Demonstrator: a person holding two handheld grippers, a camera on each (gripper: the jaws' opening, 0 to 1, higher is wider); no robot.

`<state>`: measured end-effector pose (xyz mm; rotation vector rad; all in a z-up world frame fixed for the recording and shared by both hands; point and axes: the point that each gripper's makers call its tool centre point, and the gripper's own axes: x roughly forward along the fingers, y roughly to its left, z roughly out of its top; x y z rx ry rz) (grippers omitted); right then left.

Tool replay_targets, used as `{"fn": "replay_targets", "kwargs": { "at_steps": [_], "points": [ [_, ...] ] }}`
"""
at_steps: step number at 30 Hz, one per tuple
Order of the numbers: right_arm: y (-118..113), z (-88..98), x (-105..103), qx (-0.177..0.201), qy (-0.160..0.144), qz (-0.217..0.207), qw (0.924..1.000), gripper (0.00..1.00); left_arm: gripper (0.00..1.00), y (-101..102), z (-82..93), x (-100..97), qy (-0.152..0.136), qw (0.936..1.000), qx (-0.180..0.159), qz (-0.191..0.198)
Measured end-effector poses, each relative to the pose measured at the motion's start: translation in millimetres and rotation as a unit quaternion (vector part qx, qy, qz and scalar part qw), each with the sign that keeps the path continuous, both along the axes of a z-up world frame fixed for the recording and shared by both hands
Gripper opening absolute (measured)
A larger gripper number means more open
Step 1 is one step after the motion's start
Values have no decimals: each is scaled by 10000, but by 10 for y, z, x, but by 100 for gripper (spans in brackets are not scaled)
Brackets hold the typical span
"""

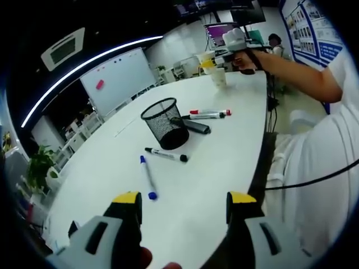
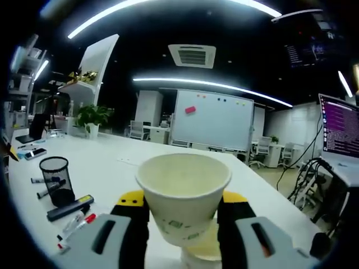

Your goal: Place the scattered laser pointers and whiteboard markers into the pen holder and stack the scattered paper cups together

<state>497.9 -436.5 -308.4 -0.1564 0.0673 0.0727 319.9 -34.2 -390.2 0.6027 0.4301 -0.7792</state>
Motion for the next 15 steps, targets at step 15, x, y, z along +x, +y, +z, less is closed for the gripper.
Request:
{"fn": "replay_targets", "kwargs": {
  "at_steps": [15],
  "points": [
    [-117, 56, -130, 79, -65, -163, 9998, 48, 61, 23, -18, 16, 18, 10000, 15, -13]
  ]
}}
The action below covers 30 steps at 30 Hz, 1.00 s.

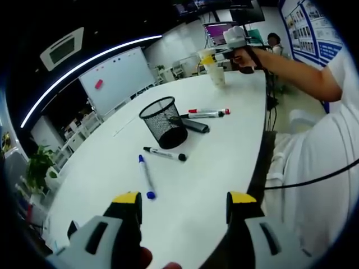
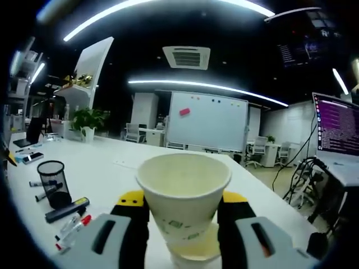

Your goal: Place the scattered laser pointers and whiteboard markers into the pen holder and stack the scattered paper cups together

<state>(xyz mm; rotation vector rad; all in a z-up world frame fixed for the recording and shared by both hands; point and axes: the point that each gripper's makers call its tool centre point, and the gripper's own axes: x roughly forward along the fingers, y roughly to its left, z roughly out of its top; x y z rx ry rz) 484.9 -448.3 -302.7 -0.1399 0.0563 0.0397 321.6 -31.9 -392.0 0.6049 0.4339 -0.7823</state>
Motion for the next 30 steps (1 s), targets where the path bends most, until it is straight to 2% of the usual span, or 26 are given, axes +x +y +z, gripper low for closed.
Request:
{"fn": "replay_targets", "kwargs": {
  "at_steps": [3, 12, 18, 30],
  "points": [
    [30, 14, -48, -13, -2, -15, 10000, 48, 61, -27, 0, -21, 1, 10000, -3, -22],
    [-158, -18, 51, 131, 82, -123, 9998, 48, 61, -2, -4, -5, 4, 10000, -4, -6],
    [-186, -32, 84, 108, 122, -125, 9998, 48, 61, -52, -11, -44, 10, 10000, 11, -9],
    [-256, -82, 113, 108, 206, -169, 9996, 49, 61, -29, -1, -14, 4, 10000, 8, -18]
  ]
}}
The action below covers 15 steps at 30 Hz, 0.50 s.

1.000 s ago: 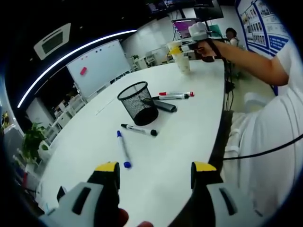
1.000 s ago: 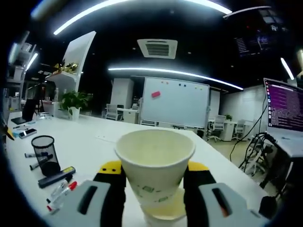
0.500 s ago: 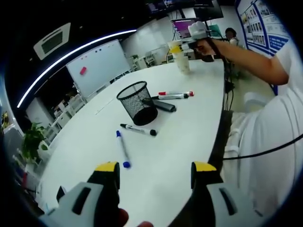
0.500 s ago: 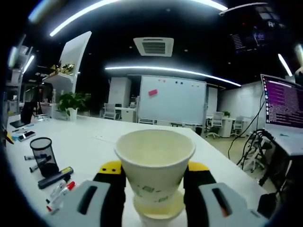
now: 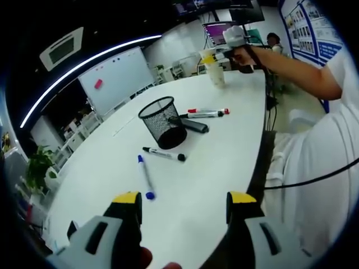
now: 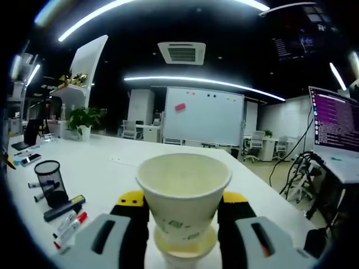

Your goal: Place the scattered laser pointers and whiteboard markers into the pen holder and stack the scattered paper cups together

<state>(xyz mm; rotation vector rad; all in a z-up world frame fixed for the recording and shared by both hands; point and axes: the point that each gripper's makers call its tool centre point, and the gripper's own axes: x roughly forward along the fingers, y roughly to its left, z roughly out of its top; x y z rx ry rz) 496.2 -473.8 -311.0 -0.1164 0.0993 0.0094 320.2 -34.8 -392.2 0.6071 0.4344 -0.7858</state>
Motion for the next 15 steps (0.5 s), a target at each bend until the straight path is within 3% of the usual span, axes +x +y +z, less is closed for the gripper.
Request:
{"fn": "replay_targets", "kwargs": {
  "at_steps": [11, 15],
  "points": [
    [-52, -69, 27, -11, 70, -56, 10000, 49, 61, -19, 11, -16, -7, 10000, 21, -18],
    [7, -89, -58, -30, 105, -48, 9999, 49, 61, -27, 21, -13, -19, 10000, 17, -17]
  ]
}}
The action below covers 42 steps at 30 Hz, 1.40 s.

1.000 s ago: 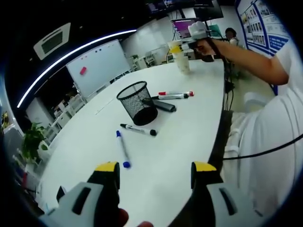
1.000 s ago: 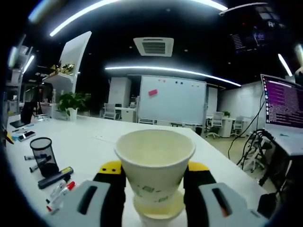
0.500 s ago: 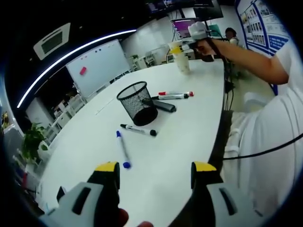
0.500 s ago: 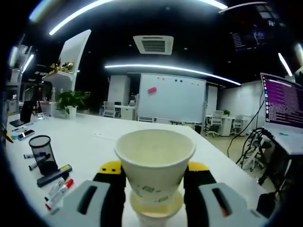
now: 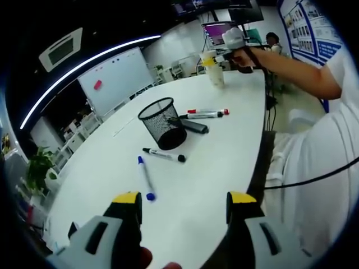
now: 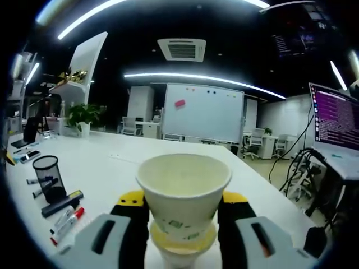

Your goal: Place the scattered laser pointers and whiteboard markers into the pen holder and stack the scattered paper cups together

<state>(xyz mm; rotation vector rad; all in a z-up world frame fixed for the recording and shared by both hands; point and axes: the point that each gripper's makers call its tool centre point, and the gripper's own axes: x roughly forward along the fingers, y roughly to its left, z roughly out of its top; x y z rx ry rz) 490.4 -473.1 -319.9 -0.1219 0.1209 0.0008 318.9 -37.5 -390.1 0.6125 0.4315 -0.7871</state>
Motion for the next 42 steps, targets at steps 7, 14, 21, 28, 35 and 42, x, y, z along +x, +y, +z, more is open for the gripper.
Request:
{"fn": "replay_targets", "kwargs": {
  "at_steps": [7, 14, 21, 28, 35, 42],
  "points": [
    [90, -30, -130, 34, 32, -9, 10000, 49, 61, 2, -7, -5, 8, 10000, 5, -2],
    [94, -153, -118, 15, 151, 10, 9999, 49, 61, -33, -26, -21, 30, 10000, -16, -16],
    [75, -217, -40, 30, 229, 60, 9997, 49, 61, 12, -44, -16, 42, 10000, 7, 25],
    [106, -246, -57, 70, 260, 66, 9996, 49, 61, 15, -51, -10, 51, 10000, -8, 25],
    [77, -267, -14, 55, 284, 69, 9996, 49, 61, 24, -65, -13, 62, 10000, 0, 16],
    [9, -275, 65, 73, 293, 82, 9995, 49, 61, 33, -61, -9, 58, 10000, -8, 31]
  ]
}}
